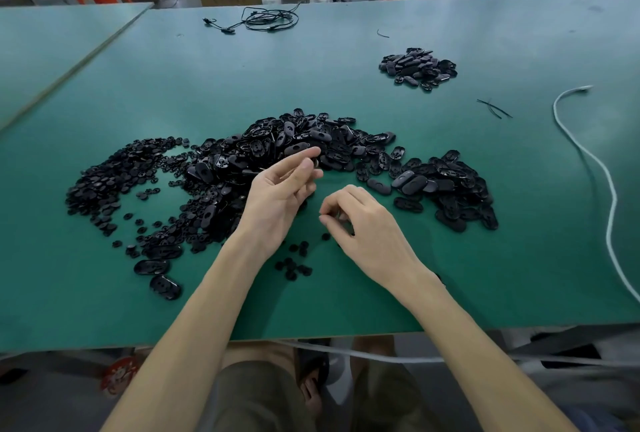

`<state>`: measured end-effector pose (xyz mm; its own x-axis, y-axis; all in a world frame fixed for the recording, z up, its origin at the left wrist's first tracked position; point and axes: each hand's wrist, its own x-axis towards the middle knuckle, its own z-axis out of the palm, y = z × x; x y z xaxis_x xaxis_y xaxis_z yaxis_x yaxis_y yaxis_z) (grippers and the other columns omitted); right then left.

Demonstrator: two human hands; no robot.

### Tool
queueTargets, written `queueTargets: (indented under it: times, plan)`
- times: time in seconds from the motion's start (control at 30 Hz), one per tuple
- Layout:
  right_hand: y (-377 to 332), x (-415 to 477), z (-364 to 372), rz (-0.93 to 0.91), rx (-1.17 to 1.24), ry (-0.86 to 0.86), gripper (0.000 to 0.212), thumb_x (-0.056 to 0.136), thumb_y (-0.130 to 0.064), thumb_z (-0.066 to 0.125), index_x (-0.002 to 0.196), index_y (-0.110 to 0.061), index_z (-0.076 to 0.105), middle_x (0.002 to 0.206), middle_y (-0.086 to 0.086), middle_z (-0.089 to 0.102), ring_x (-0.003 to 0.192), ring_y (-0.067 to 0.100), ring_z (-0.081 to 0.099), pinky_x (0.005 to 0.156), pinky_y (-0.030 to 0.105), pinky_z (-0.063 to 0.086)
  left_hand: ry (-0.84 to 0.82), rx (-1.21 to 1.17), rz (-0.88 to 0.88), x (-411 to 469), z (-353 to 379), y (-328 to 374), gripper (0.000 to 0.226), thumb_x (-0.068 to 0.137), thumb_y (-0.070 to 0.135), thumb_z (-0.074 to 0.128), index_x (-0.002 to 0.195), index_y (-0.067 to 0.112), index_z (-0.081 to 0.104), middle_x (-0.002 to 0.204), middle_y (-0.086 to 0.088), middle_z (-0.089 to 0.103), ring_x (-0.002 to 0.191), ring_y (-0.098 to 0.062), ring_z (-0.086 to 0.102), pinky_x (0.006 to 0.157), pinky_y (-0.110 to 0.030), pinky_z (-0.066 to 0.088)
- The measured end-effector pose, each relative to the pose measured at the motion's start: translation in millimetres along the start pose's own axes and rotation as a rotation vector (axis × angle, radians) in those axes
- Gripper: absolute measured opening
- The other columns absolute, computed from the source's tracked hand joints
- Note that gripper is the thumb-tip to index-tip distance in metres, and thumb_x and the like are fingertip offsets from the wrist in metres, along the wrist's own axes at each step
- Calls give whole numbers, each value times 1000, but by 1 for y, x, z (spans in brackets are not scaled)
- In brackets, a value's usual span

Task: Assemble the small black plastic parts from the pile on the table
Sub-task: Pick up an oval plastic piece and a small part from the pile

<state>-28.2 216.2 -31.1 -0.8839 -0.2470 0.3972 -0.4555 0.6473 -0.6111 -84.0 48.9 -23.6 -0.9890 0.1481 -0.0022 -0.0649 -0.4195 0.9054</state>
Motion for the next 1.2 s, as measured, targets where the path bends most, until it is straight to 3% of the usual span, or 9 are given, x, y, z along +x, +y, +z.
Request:
queueTargets:
  times: [0.1, 0.2, 0.33, 0.47, 0.67, 0.87, 1.03, 1.2]
  plan:
    - [1, 0, 1, 5, -7, 0, 8, 100, -7, 64, 106, -11, 67, 102, -9, 58, 86, -1, 45, 77, 32, 52, -45, 44, -1, 0, -1, -1, 31, 100, 8, 62, 130, 2, 67, 100, -5, 74, 95, -11, 70, 86, -20, 55]
    - [3, 0, 1, 6, -10, 13, 11, 101, -7, 64, 109, -11, 68, 104, -9, 58, 86, -2, 44, 79, 27, 48, -32, 78, -11, -1, 0, -4, 31, 109, 17, 49, 126, -2, 67, 91, -4, 72, 82, -14, 68, 81, -23, 57]
    - [6, 1, 1, 43, 41, 33, 10, 100, -11, 67, 109, -14, 67, 105, -7, 63, 87, 4, 53, 80, 20, 44, 20, 120, -7, 0, -1, -6, 30, 108, 22, 52, 122, 2, 70, 85, 2, 68, 72, -11, 61, 73, -24, 51]
    - [9, 3, 1, 90, 136, 102, 8, 99, -11, 70, 104, -15, 68, 102, -10, 63, 88, 5, 58, 78, 14, 44, 18, 116, -6, 1, 0, -6, 28, 107, 7, 51, 129, -5, 63, 100, -6, 75, 83, -14, 68, 73, -23, 52]
    - [10, 7, -2, 135, 231, 238, 16, 97, -2, 68, 101, -17, 74, 103, -7, 63, 85, 3, 60, 75, 10, 44, -60, 158, 4, 1, 3, -8, 34, 106, -9, 42, 133, -3, 61, 123, -17, 73, 107, -21, 74, 93, -28, 58]
    - [13, 8, -7, 216, 351, 308, 22, 99, -3, 66, 108, -19, 78, 103, -4, 65, 85, 15, 65, 72, 28, 54, -162, 208, -5, -2, 5, -10, 38, 105, -7, 49, 138, 6, 62, 127, -18, 71, 121, -29, 69, 102, -36, 57]
    - [12, 8, -8, 286, 423, 331, 22, 95, -8, 72, 106, -26, 65, 93, -10, 67, 83, 9, 65, 73, 20, 52, -156, 206, 1, -2, 7, -13, 31, 103, -7, 54, 134, -3, 59, 121, -19, 74, 113, -30, 73, 94, -34, 59]
    - [14, 7, -8, 277, 397, 320, 18, 95, -7, 71, 99, -24, 70, 98, -11, 69, 85, 12, 67, 73, 23, 54, -144, 269, 32, -4, 9, -12, 26, 99, -2, 63, 124, -3, 69, 116, -20, 75, 107, -30, 75, 92, -32, 61]
